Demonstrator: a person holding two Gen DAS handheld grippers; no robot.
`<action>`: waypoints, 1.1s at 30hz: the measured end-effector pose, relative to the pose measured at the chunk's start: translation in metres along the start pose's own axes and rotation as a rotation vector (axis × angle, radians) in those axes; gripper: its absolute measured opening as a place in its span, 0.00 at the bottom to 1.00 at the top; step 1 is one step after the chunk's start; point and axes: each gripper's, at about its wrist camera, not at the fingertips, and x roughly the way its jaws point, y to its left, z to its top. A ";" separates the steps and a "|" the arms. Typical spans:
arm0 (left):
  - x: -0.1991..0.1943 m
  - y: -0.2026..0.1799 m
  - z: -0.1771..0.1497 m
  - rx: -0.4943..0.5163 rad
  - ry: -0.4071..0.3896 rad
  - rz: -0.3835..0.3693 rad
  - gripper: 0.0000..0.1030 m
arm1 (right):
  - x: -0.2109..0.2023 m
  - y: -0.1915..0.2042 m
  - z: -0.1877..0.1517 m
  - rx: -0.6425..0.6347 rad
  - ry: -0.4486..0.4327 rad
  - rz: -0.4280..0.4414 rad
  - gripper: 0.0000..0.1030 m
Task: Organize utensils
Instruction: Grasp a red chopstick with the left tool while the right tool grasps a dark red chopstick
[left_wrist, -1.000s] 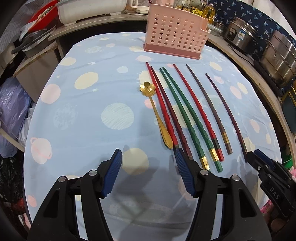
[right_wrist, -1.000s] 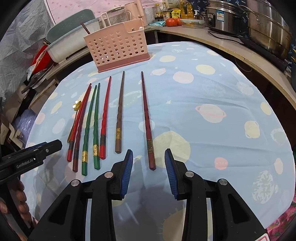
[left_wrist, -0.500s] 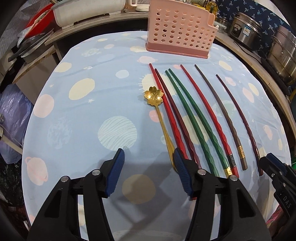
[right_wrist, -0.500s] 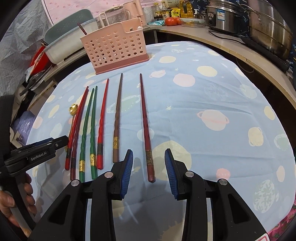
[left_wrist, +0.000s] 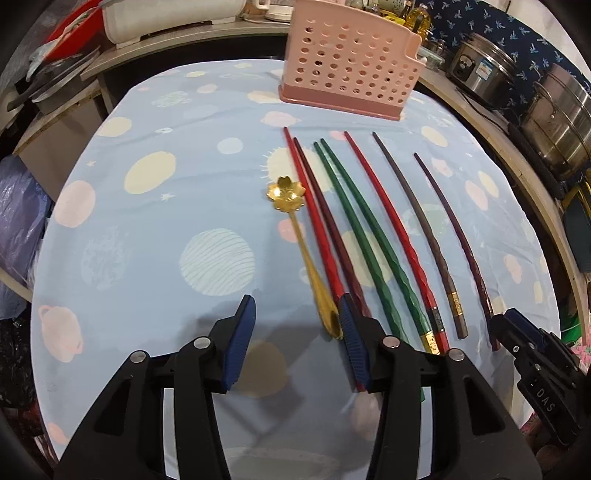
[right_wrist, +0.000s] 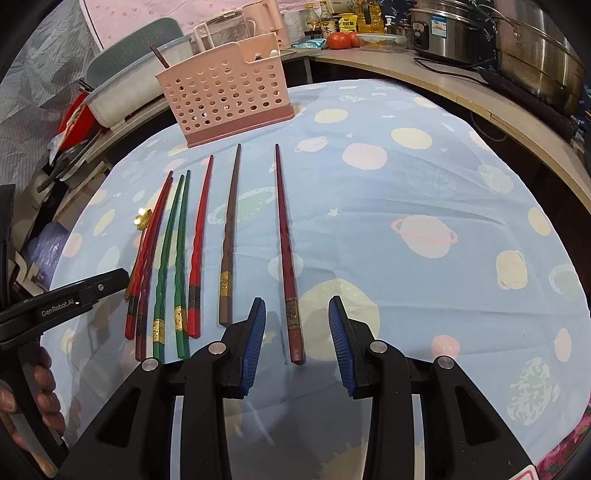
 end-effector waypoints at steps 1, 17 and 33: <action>0.003 -0.002 -0.001 0.005 0.004 0.001 0.45 | 0.000 0.000 0.000 0.001 0.001 0.001 0.34; -0.003 0.008 -0.004 0.001 0.007 0.016 0.37 | 0.001 -0.001 0.002 0.001 0.000 0.002 0.34; -0.004 -0.008 -0.011 0.031 0.037 -0.100 0.14 | 0.002 -0.001 0.003 0.001 0.003 0.007 0.33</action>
